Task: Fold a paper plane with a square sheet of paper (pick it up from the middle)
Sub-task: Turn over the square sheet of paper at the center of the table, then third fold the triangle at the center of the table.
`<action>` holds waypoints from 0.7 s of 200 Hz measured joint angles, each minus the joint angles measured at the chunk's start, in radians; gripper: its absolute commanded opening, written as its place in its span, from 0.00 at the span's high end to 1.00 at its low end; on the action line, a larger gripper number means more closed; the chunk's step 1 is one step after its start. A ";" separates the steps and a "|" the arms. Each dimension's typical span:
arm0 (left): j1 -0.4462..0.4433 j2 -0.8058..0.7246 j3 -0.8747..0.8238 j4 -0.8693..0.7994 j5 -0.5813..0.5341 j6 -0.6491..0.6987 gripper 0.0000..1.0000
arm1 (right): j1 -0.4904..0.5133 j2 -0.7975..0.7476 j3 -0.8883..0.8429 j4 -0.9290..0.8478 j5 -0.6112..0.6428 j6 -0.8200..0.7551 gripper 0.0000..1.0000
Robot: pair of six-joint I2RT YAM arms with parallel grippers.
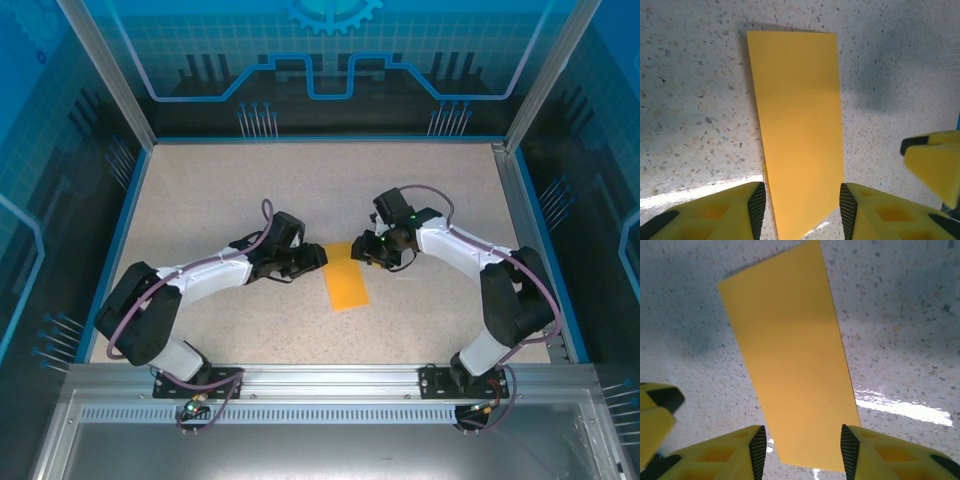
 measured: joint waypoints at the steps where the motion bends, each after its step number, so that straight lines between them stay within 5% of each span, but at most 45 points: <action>1: 0.000 0.000 0.000 0.000 0.000 0.000 0.53 | -0.001 0.002 0.006 -0.004 0.000 0.000 0.55; 140: -0.003 0.055 0.085 -0.064 0.033 0.000 0.52 | -0.045 0.103 0.163 -0.112 -0.053 0.005 0.54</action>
